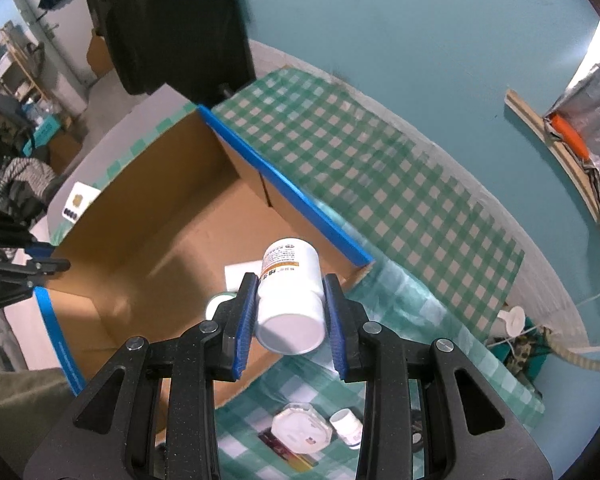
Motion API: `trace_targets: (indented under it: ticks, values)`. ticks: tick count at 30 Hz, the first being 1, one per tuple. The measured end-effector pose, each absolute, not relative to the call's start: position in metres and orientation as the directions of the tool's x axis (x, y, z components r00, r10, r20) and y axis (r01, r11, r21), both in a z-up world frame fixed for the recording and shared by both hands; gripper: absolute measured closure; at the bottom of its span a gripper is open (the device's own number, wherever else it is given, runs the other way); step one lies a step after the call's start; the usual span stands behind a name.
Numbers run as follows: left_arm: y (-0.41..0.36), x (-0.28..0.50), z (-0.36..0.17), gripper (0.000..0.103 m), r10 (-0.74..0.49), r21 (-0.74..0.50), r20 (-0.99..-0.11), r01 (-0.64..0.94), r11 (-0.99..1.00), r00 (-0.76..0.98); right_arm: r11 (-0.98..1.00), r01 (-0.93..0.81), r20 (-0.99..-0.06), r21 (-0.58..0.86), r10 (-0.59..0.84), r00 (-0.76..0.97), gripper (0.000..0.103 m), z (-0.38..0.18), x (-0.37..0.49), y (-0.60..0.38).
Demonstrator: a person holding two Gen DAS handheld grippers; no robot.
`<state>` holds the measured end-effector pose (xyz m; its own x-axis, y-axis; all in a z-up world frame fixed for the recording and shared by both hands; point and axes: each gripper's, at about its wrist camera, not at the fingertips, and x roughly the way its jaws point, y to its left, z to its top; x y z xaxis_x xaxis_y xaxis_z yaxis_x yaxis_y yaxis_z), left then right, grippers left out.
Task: Organize rigid objects
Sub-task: 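Open the right tool over the box to drop the pill bottle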
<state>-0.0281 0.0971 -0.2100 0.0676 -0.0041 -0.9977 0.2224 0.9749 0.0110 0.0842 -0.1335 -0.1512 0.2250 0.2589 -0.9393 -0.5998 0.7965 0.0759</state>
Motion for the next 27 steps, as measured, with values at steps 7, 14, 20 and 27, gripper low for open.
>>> trace_targets:
  ticks: [7, 14, 20, 27]
  values:
    - [0.097, -0.030, -0.210, 0.093, -0.003, 0.013, -0.998, 0.227, 0.974, 0.068, 0.809, -0.581, -0.950, 0.091, 0.246, 0.193, 0.072, -0.165, 0.090, -0.126]
    - [0.098, -0.030, -0.208, 0.093, 0.000, 0.017, -0.997, 0.231, 0.973, 0.072, 0.824, -0.559, -0.957, 0.091, 0.228, 0.180, 0.071, -0.173, 0.092, -0.126]
    - [0.098, -0.031, -0.206, 0.093, 0.001, 0.018, -0.997, 0.235, 0.972, 0.074, 0.842, -0.536, -0.955, 0.062, 0.206, 0.212, 0.060, -0.166, 0.091, -0.129]
    - [0.098, -0.032, -0.206, 0.093, -0.001, 0.016, -0.997, 0.235, 0.972, 0.073, 0.845, -0.534, -0.947, 0.034, 0.198, 0.252, 0.045, -0.150, 0.085, -0.131]
